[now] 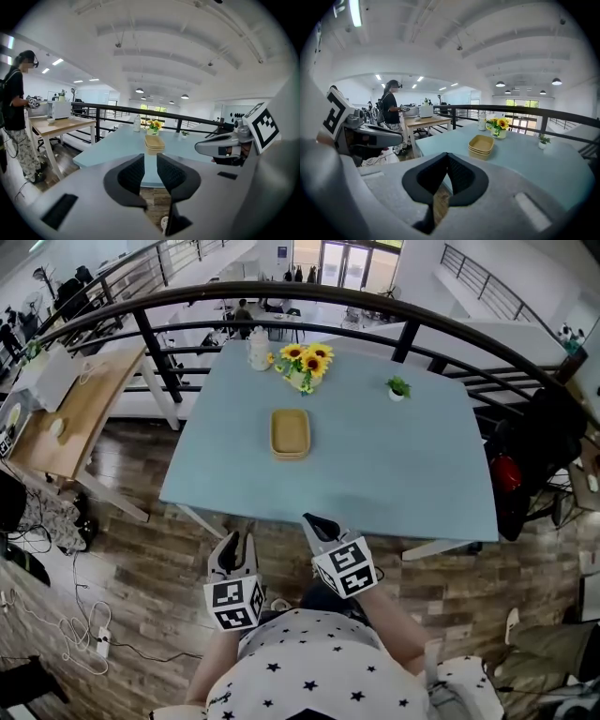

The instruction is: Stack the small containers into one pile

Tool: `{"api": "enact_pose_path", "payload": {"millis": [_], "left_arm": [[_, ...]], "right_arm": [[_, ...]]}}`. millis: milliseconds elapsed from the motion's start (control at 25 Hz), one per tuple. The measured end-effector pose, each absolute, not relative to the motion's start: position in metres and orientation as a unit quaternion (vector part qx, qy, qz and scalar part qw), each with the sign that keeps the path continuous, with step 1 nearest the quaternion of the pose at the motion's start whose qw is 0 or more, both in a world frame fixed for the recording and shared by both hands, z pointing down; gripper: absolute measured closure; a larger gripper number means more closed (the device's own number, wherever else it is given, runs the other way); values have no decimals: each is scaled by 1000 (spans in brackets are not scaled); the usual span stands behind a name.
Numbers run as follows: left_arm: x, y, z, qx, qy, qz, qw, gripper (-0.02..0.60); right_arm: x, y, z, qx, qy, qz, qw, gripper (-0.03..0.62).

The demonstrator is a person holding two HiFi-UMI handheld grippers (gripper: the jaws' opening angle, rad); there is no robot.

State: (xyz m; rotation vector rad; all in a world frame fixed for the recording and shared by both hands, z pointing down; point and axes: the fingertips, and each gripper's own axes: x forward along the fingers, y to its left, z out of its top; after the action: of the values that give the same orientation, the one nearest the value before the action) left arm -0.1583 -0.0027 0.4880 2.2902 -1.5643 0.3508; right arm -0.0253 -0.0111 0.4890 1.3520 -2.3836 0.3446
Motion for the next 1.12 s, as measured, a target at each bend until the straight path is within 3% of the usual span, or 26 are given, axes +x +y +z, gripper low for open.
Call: {"api": "enact_pose_path", "payload": {"millis": [400, 1120], "left_arm": [[-167, 12, 488, 805, -555, 118, 173, 566], [-169, 11, 491, 810, -545, 123, 179, 575]], "right_arm": [[-40, 12, 483, 471, -858, 137, 151, 588], [-39, 8, 485, 485, -850, 157, 132, 589]]}}
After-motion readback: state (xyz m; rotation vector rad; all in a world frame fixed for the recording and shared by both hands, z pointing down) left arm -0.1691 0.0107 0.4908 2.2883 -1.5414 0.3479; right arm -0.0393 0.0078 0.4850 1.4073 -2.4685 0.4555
